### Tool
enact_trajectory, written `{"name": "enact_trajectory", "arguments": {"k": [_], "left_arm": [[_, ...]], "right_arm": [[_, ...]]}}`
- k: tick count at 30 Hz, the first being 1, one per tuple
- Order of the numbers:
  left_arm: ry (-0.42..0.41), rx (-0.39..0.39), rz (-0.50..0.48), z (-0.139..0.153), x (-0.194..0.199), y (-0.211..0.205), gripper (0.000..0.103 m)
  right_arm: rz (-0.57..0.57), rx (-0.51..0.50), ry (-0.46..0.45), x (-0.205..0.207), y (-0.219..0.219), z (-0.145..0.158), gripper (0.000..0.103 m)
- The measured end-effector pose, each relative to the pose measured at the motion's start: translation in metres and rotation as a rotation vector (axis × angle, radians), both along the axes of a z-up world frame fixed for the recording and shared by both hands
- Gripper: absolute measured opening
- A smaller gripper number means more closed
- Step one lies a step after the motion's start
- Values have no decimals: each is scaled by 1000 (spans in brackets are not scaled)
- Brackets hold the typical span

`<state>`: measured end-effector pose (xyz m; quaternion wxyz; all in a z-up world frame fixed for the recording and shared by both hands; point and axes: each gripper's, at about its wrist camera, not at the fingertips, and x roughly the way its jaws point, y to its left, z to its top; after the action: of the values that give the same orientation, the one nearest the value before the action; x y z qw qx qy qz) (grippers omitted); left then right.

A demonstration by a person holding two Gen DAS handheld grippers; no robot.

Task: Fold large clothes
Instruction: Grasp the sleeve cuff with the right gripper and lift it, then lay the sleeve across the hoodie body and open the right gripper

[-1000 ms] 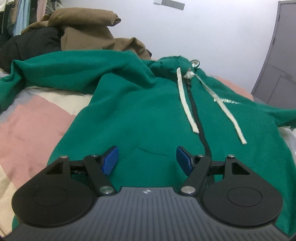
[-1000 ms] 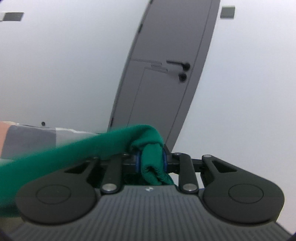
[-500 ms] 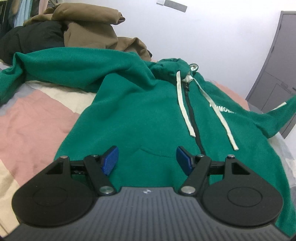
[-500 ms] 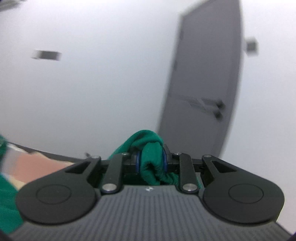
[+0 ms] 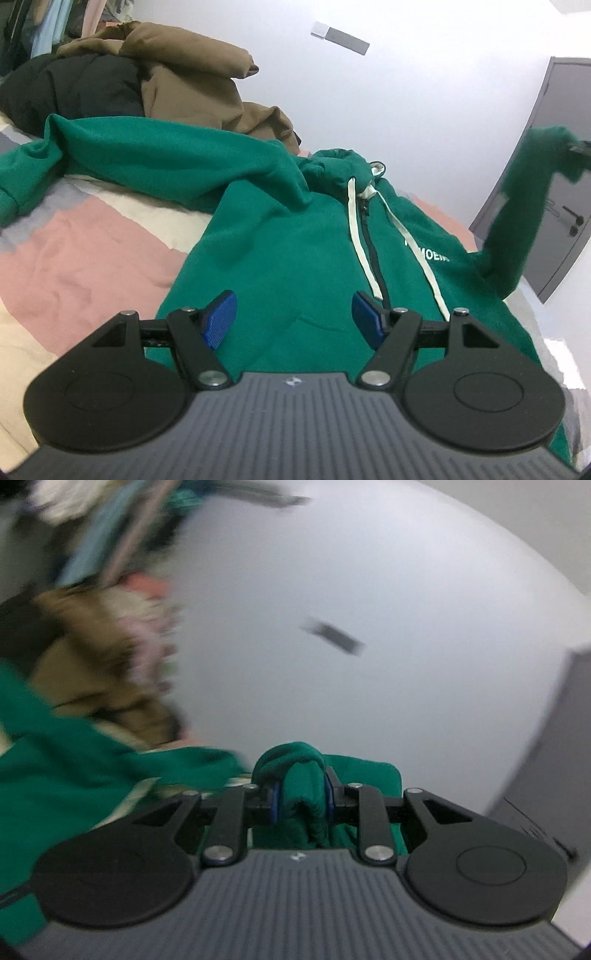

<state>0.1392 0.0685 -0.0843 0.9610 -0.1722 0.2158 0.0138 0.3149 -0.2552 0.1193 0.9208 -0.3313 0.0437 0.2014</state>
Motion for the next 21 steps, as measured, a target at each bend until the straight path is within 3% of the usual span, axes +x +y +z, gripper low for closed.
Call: {"name": "enact_trajectory", "arguments": {"k": [6, 12, 15, 17, 21], "left_arm": [[-55, -25, -21, -5, -9, 13, 74], [-62, -57, -58, -13, -6, 22, 74], [-53, -78, -60, -19, 0, 26, 74], [-47, -105, -63, -21, 4, 30, 74], [-43, -133, -58, -23, 7, 35, 74]], "right_arm": [[175, -195, 120, -42, 92, -66, 26], [232, -298, 290, -65, 139, -134, 29], [209, -277, 367, -66, 142, -147, 35], [151, -229, 462, -60, 138, -149, 50], [76, -103, 547, -63, 112, -146, 53]]}}
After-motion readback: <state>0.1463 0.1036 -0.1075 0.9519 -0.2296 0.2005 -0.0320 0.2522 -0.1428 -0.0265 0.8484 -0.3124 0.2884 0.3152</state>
